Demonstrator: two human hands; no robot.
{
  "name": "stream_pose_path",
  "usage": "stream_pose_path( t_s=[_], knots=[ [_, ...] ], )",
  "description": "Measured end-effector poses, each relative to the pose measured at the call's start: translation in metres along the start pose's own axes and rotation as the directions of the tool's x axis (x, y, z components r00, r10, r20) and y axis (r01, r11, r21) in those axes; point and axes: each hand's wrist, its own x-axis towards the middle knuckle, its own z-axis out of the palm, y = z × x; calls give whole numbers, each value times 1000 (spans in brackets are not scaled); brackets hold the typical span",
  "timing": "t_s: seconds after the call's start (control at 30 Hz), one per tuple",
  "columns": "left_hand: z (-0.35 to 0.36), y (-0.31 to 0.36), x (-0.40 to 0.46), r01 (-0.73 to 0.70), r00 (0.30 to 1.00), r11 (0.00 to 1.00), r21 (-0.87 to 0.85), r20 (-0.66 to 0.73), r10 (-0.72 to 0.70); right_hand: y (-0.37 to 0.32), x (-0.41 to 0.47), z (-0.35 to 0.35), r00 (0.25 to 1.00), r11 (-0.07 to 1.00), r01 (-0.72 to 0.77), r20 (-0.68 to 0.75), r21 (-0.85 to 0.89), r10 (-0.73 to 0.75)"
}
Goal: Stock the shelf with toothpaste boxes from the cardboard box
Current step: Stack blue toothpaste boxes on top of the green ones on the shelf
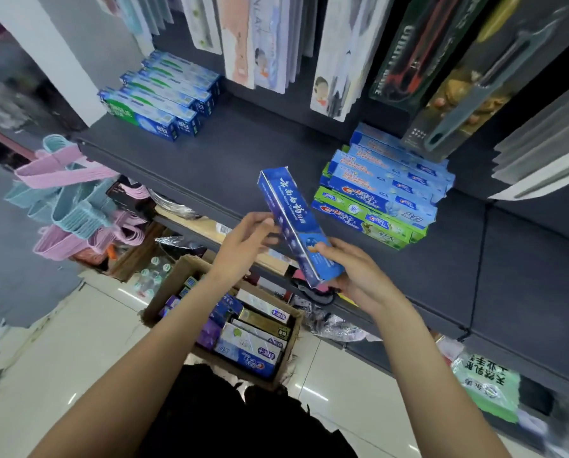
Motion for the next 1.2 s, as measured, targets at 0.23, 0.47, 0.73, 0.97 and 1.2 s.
stream_pose_path(
  t_s=[0.23,0.47,0.73,0.97,1.2],
  knots=[
    [-114,-44,80,-159,944,564,810,-42,327,-55,93,62,936,686,197,-74,-700,-345],
    [-170,-68,133,-275,929,211,938,203,310,-74,219,87,736,59,-35,-66,-998,-674],
    [-201,-71,174,-516,730,78,853,391,560,-72,284,110,628,-29,-288,-165,-957,-761],
    [-204,-77,179,-595,641,97,798,398,656,-58,304,119,743,239,-264,-355,-934,-568],
    [-205,-85,166,-567,657,259,782,240,715,-15,241,172,629,296,32,-211,-955,-748]
  ],
)
